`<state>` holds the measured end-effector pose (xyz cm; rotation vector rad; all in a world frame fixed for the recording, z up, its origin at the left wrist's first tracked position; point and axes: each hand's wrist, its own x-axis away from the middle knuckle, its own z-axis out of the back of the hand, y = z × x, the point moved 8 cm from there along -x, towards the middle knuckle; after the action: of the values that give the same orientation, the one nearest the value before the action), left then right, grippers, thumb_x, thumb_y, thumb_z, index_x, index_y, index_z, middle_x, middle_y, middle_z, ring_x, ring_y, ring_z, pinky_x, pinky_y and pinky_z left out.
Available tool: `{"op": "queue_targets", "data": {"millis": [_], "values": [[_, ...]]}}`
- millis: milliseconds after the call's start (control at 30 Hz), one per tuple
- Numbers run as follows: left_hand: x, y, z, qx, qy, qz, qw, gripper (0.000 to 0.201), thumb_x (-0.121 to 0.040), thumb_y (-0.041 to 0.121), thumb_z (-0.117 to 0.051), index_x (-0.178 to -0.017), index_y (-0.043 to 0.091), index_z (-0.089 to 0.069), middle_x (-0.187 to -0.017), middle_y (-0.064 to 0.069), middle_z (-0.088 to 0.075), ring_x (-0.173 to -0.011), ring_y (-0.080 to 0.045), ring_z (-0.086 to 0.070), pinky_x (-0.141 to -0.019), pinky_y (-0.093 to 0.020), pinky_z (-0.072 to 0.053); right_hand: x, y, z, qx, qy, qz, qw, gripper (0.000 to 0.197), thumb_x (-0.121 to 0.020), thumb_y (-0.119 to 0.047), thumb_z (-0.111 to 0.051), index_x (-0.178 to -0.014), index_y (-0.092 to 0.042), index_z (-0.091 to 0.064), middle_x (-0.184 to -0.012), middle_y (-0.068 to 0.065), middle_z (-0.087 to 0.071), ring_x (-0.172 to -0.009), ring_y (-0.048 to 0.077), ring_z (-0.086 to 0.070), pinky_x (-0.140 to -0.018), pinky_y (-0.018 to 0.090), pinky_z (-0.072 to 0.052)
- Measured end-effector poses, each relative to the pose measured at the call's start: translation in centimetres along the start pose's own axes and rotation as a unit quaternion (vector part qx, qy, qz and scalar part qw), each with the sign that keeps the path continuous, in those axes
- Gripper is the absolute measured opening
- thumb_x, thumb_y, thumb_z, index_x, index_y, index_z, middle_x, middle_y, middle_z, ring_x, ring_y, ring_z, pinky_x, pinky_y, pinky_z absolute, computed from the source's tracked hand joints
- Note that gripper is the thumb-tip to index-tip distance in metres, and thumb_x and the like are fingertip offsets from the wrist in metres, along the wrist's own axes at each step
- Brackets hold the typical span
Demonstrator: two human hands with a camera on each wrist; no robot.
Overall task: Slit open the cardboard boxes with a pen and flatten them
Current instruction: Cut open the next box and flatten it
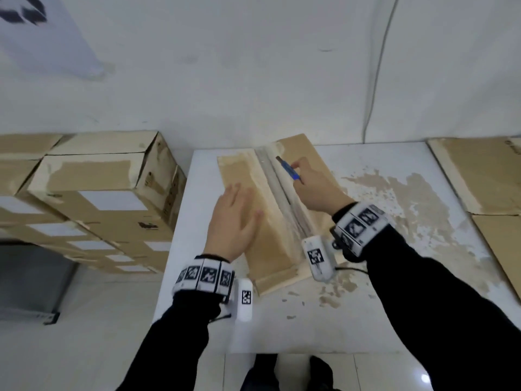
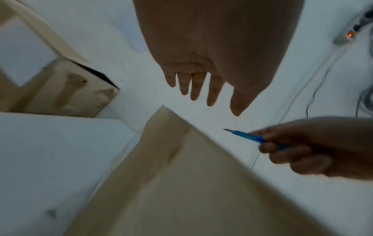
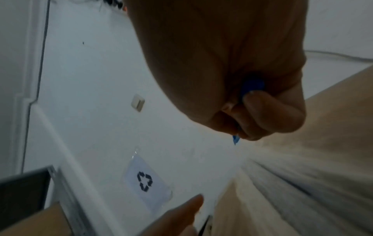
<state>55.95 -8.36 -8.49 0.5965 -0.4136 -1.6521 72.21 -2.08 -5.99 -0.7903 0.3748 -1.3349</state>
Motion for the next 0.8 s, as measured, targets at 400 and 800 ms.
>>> {"op": "queue_targets", "data": {"millis": [400,800], "values": [[-3.1,-2.8,-4.4,-0.122,-0.1,-0.087,0.984,0.078,-0.088,0.059,-0.002,-0.153,0.016,-0.008,-0.161,-0.002,0.001,-0.147,-0.014,0.009,-0.116,-0.029,0.013,-5.9,-4.4,-1.6,0.239,0.026,-0.038,0.97,0.029,-0.099,-0.007,-0.029,-0.125,0.0,-0.038,-0.111,0.02,-0.057,-0.073,0.022,-0.05,-0.052,0.028,-0.025],[-3.2,-2.7,-4.1,-0.097,-0.093,-0.081,0.988,0.083,-0.083,0.061,0.002,-0.153,0.017,-0.009,-0.161,0.0,0.0,-0.147,-0.013,0.01,-0.114,-0.025,0.016,-7.3,-5.9,-2.3,0.292,0.006,-0.033,0.956,0.031,-0.096,0.0,-0.03,-0.124,0.002,-0.042,-0.12,0.022,-0.054,-0.09,0.03,-0.05,-0.062,0.029,-0.029]]}}
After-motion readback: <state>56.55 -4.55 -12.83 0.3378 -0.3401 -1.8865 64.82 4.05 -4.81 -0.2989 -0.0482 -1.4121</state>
